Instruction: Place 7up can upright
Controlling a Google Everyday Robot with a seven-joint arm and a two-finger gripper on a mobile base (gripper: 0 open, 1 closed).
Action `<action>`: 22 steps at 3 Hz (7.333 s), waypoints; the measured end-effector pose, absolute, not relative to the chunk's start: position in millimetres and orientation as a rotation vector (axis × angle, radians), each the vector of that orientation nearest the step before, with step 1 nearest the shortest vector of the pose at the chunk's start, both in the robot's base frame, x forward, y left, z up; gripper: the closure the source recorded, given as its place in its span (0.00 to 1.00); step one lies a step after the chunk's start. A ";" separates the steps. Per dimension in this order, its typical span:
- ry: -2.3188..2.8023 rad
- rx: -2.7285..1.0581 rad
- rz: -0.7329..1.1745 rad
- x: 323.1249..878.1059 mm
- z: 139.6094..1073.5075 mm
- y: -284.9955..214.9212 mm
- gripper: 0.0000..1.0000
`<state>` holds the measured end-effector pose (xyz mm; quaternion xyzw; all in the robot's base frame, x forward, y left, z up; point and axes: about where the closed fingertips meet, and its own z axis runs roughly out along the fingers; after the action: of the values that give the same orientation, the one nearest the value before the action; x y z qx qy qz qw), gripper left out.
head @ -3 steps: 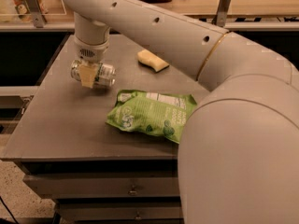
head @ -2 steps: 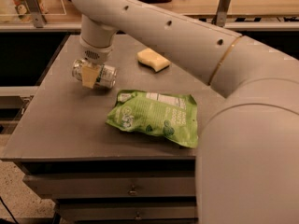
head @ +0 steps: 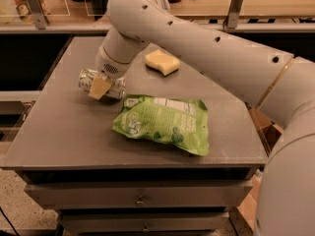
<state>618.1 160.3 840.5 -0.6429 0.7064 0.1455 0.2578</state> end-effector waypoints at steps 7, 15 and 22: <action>1.743 -1.378 0.686 639.4 891.9 143.0 1.00; 1.488 -1.000 0.922 645.7 896.3 106.5 1.00; 1.571 -0.939 0.984 645.1 874.7 73.1 0.13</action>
Offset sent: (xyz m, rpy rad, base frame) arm 0.0222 0.0181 0.0295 -0.0081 -0.0160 0.0315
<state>645.1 73.1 874.7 -0.3894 0.6517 0.4080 0.5070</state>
